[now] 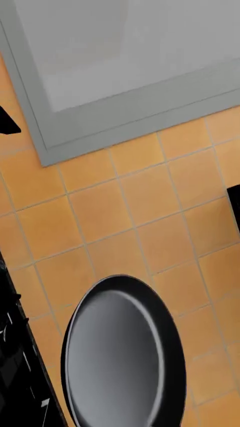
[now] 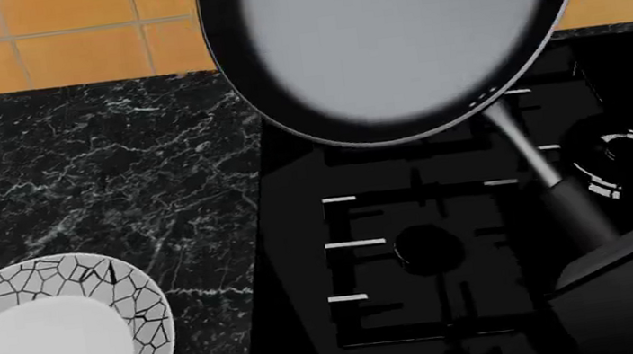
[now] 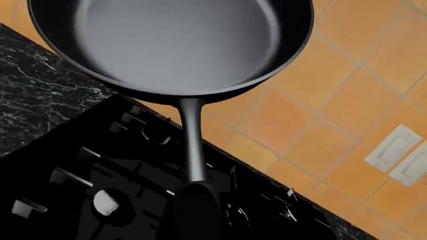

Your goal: Pick up the pan and dump the vegetables in it onto the plate. Then return the pan to the stove.

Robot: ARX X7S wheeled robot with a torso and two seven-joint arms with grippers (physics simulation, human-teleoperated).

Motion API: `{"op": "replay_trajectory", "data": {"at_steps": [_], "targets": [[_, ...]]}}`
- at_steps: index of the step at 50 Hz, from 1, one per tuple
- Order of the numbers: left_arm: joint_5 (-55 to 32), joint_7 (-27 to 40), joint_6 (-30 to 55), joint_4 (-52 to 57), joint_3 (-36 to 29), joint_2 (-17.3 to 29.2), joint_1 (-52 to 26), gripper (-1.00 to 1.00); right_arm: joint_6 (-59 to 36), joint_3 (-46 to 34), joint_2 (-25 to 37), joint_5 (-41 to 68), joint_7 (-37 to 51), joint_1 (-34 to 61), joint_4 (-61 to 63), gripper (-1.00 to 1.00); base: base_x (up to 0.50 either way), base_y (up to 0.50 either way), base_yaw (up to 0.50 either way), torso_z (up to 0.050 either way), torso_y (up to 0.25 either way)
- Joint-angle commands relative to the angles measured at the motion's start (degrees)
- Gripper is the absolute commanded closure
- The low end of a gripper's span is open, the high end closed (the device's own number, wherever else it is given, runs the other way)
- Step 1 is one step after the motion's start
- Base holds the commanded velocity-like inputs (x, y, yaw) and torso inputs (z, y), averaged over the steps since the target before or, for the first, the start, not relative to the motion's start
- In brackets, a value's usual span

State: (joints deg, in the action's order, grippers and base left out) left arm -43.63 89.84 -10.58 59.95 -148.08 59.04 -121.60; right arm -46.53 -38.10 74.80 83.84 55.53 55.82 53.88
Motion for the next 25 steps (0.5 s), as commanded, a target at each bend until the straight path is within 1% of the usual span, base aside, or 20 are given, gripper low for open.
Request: {"op": "replay_trajectory", "data": {"at_steps": [1, 6, 11, 18, 25], "targets": [[0.55, -0.04, 0.42, -0.01, 0.81, 0.29, 1.34, -1.0, -2.02, 5.72, 0.67, -3.09, 1.97, 6.17, -0.11, 1.0, 0.0, -0.5, 0.0, 0.0, 0.011], [0.95, -0.06, 0.36, 0.0, 0.73, 0.64, 1.62, -1.0, -3.18, 6.64, 1.03, -1.27, 2.49, 8.32, 0.1, 1.0, 0.0, -0.5, 0.0, 0.002, 0.002], [0.77, 0.01, 0.16, 0.0, 0.39, 0.45, 0.94, -1.0, -3.03, 7.93, 2.65, 0.46, 2.91, 9.67, 0.44, 1.0, 0.0, -0.5, 0.0, 0.0, 0.002], [-0.07, 0.03, 0.31, 0.01, 0.83, -0.3, 0.39, -1.0, 1.7, 8.1, 5.94, -3.0, 1.02, 5.84, 0.37, 1.0, 0.0, -0.5, 0.0, 0.0, 0.001], [-0.37, 0.04, 0.63, 0.02, 1.36, -0.5, 0.76, -1.0, 4.12, 7.17, 5.98, -6.2, 0.17, 3.04, -0.42, 1.0, 0.0, -0.5, 0.0, 0.001, 0.002]]}}
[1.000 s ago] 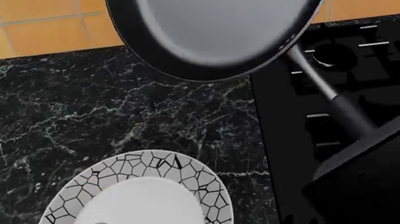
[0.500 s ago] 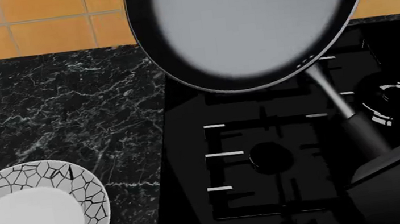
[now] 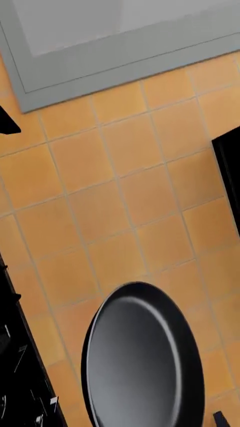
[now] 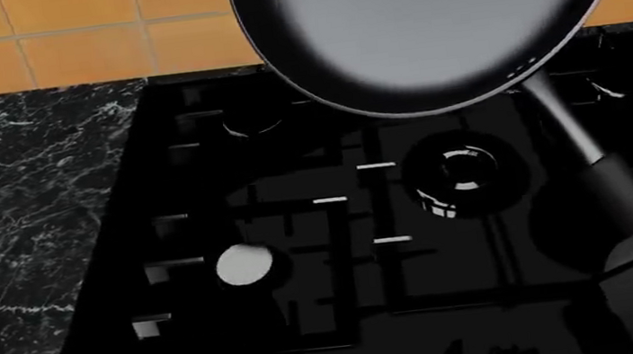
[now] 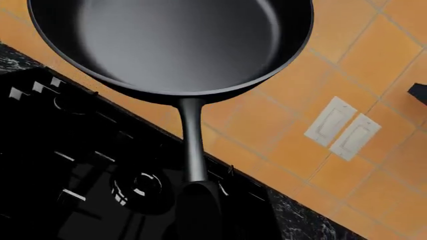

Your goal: Pick up the pan and dump the vegetables in it onto the plate. Then return the pan to the stove.

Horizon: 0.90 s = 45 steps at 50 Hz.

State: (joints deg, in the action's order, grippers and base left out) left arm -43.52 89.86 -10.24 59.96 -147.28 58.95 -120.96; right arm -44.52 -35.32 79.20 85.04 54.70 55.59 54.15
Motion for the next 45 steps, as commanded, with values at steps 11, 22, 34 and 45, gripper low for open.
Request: {"op": "replay_trajectory", "data": {"at_steps": [11, 22, 34, 45], "targets": [[1.06, -0.05, 0.35, -0.02, 0.73, 0.54, 1.98, -1.0, -0.58, 3.47, -1.97, -8.47, 1.14, 4.05, -1.03, 1.0, 0.0, -0.5, 0.0, 0.001, 0.003], [0.58, -0.23, 1.16, -0.06, 2.27, 0.43, 3.25, -1.0, -0.65, 2.21, -4.58, -10.78, 0.1, 3.06, -1.83, 1.0, 0.07, -0.5, 0.0, 0.0, 0.002], [1.45, 0.01, 0.6, 0.0, 0.9, 0.06, 2.2, -1.0, 5.39, 0.93, -17.44, -9.19, -12.48, 2.64, -12.85, 1.0, 0.05, -0.12, 0.0, 0.001, 0.002], [1.55, 0.05, 2.39, 0.01, 2.28, 0.06, 3.23, -1.0, 7.43, 1.05, -20.68, -1.8, -15.94, 1.02, -21.61, 1.0, 0.0, 0.0, 0.0, 0.001, 0.003]]}}
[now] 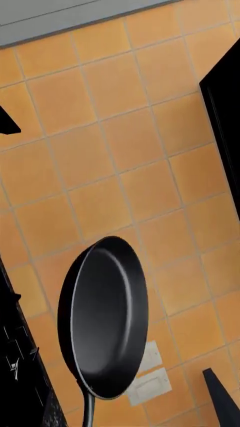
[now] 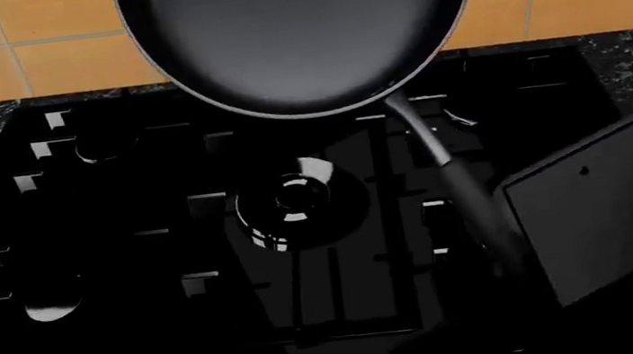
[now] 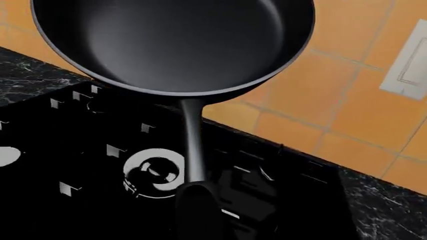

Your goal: Pick up the pan and dump the vegetables in it onto the plate. Then return the pan to the stove.

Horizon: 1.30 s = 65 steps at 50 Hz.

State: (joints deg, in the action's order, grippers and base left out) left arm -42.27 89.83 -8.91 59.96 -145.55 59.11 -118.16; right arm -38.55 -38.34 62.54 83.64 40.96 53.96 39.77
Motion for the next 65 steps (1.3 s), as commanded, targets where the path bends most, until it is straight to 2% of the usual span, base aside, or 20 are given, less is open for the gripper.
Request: {"op": "replay_trajectory", "data": {"at_steps": [1, 13, 20, 34, 65], "targets": [[0.28, 0.08, 1.05, 0.02, 0.46, -0.11, 0.24, -1.0, 0.86, 3.76, -4.33, 0.49, -2.38, 2.89, -8.3, 1.0, 0.0, 0.0, 0.0, 0.0, 0.0], [1.69, 0.04, 0.73, 0.01, 0.63, 1.21, 1.46, -1.0, -10.31, -2.88, -10.95, 2.72, -2.08, 9.75, -14.13, 1.0, 0.0, 0.0, 0.0, 0.001, 0.002], [2.99, -0.12, 0.71, -0.06, 1.29, 2.26, 3.23, -1.0, -14.16, -4.16, -11.69, 7.08, -0.08, 12.08, -14.75, 1.0, 0.0, 0.0, 0.0, 0.0, 0.003], [3.46, -0.24, 0.83, -0.04, 2.06, 3.01, 4.18, -1.0, -13.16, -4.65, -9.51, 8.42, 0.07, 8.03, -13.79, 1.0, 0.0, 0.0, 0.0, 0.001, 0.002], [3.18, 0.05, 0.48, 0.01, 0.51, 2.97, 2.28, -1.0, -11.53, -8.23, -12.35, 0.58, -6.5, 4.09, -20.54, 1.0, 0.0, 0.0, 0.0, 0.001, 0.002]]}}
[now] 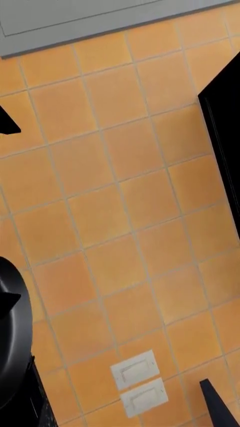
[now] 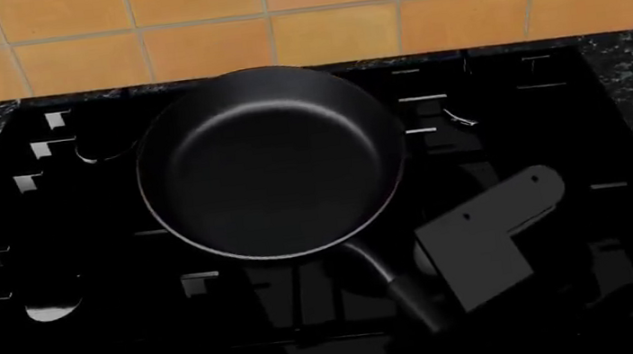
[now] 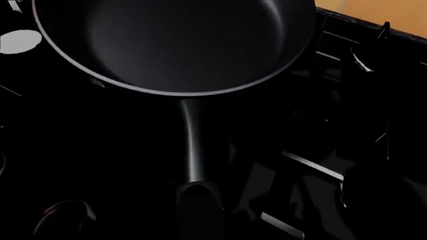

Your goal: Pick up the pan and dump the vegetables in it onto the plate. Then return the pan to the stove.

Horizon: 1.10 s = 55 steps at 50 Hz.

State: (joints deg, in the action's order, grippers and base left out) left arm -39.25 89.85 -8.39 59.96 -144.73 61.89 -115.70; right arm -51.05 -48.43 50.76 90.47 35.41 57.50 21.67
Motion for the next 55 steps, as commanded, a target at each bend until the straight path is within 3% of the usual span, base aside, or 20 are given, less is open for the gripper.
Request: {"op": "replay_trajectory", "data": {"at_steps": [1, 44, 45, 48, 49, 55], "targets": [[0.09, 0.03, 0.07, 0.0, 0.01, 0.15, 0.08, -1.0, 1.12, 1.83, -0.54, -6.35, -0.87, 0.3, -2.42, 1.0, 0.0, 0.0, 0.0, 0.0, 0.0], [1.23, 0.07, -0.81, 0.02, -2.74, 1.39, -1.82, -1.0, 3.76, -1.01, -4.49, -11.55, -6.98, -2.59, -12.62, 1.0, 0.0, 0.0, 0.0, 0.0, 0.001], [1.18, 0.07, -0.78, 0.02, -2.56, 1.29, -1.73, -1.0, 3.59, -1.05, -4.2, -11.53, -7.18, -2.53, -12.26, -1.0, 0.0, 0.0, 0.0, 0.0, 0.0], [1.23, 0.08, -0.56, 0.02, -1.95, 1.2, -0.99, -1.0, 3.57, -0.76, -3.84, -11.3, -6.88, -2.29, -11.92, -1.0, 0.0, 0.0, 0.0, 0.0, 0.0], [1.6, 0.07, -0.36, 0.01, -0.96, 1.19, 0.7, -1.0, 2.25, 2.71, -1.25, -7.13, -0.94, 2.24, -3.89, -1.0, 0.0, 0.0, 0.0, 0.0, 0.0], [1.45, 0.06, -0.21, 0.02, -0.43, 1.14, 1.09, -1.0, 2.47, 4.36, 0.29, -5.01, 0.64, 3.16, -0.75, -1.0, 0.0, 0.0, 0.0, 0.0, 0.0]]}}
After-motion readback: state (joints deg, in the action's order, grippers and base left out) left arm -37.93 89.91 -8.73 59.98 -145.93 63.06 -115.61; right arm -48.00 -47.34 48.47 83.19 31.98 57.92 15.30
